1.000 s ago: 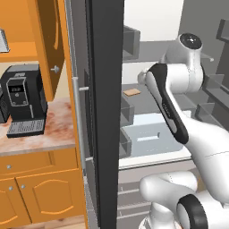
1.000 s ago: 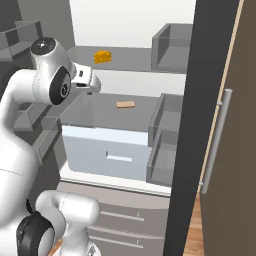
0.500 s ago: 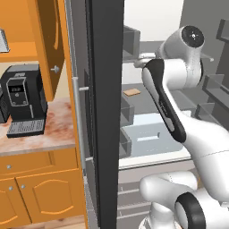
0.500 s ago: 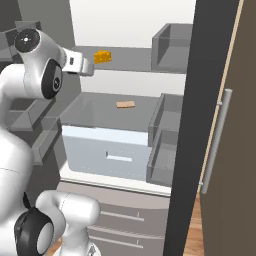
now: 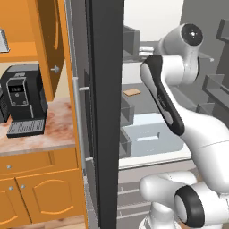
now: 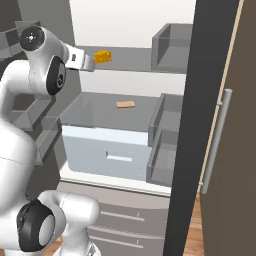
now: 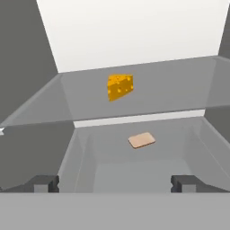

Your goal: Pick the cheese from the fridge and the cheese grater from the cabinet and place them next to the salad bowl.

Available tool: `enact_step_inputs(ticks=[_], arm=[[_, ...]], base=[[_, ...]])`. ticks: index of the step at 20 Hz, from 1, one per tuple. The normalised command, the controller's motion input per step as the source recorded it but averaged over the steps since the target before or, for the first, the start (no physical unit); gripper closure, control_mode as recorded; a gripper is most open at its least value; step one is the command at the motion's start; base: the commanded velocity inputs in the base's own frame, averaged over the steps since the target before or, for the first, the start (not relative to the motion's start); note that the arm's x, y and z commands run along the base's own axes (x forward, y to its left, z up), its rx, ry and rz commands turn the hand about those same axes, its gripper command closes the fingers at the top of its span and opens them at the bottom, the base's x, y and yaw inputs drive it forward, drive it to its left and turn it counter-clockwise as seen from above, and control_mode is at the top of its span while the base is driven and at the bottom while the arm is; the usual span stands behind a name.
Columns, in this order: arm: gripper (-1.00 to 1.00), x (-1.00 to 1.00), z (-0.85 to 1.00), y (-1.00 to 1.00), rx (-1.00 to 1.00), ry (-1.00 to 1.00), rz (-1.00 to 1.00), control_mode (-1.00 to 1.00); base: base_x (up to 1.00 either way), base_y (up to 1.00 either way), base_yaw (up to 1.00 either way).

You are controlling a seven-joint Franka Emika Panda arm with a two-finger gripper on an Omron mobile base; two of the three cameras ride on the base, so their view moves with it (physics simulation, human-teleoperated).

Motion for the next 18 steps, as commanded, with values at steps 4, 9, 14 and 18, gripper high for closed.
enact_step_inputs(ticks=[4,9,14,18], arm=[[-1.0,0.66,0.0,0.0,0.0,0.07,0.0,-1.0],[-1.0,0.75,0.0,0.0,0.0,0.09,0.0,-1.0],[-1.0,0.7,0.0,0.0,0.0,0.06,0.0,-1.0],[-1.0,0.69,0.0,0.0,0.0,0.0,0.0,-1.0]], base=[[0.0,0.0,0.0],[0.0,0.0,0.0],[0.0,0.0,0.0],[0.0,0.0,0.0]])
